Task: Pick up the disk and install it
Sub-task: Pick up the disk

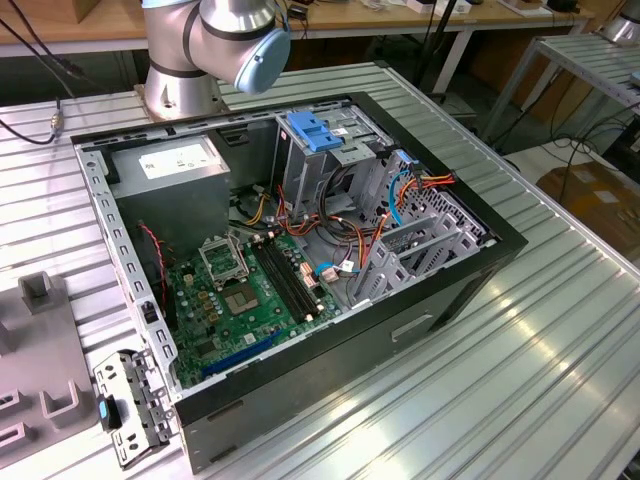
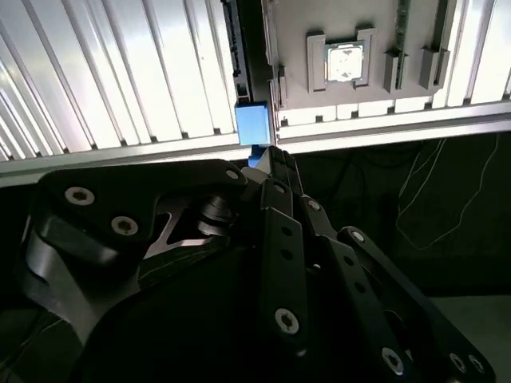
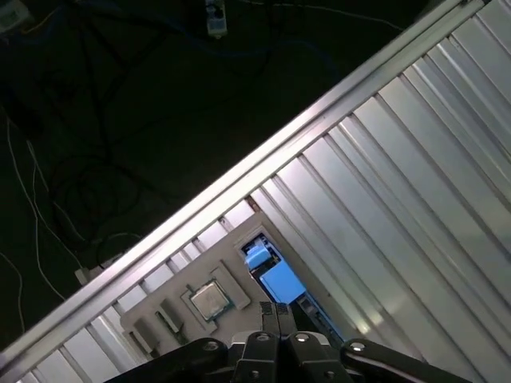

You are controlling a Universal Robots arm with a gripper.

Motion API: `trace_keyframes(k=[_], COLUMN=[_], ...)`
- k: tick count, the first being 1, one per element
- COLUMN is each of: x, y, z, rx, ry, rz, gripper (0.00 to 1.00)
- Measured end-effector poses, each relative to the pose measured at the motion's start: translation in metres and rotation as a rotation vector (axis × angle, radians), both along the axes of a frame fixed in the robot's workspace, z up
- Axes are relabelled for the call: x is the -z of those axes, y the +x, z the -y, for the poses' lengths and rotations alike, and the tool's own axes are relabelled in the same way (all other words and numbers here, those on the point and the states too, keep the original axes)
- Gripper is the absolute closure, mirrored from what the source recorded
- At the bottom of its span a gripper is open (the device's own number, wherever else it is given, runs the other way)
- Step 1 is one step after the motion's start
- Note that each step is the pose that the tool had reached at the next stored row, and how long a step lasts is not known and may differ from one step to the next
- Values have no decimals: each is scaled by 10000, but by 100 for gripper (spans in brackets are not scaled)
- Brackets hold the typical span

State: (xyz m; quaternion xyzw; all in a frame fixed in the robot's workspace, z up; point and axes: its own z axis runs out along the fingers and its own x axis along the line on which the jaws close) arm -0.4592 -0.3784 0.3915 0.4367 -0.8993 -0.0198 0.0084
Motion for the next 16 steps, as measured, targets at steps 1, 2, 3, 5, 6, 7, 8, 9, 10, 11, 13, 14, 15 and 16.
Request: trace_keyframes(k=[1,2,3,5,6,7,8,9,10,11,13,14,15,16], x=[0,0,0,1,0,0,0,0,0,0,0,0,0,0], y=[0,0,0,0,0,0,0,0,0,0,0,0,0,0], z=[0,0,0,0,0,0,0,0,0,0,0,0,0,0], rx=[-138,-279,-474,-814,-936,-1111,-1247,-1367,-1526,-1658,-1978,-2114,-2258,-2422], ry=[0,0,0,1,0,0,0,0,0,0,0,0,0,0], rz=[0,0,0,1,0,0,0,0,0,0,1,0,1,0], gripper=[89,89,89,89,89,89,89,89,89,89,89,89,89,89])
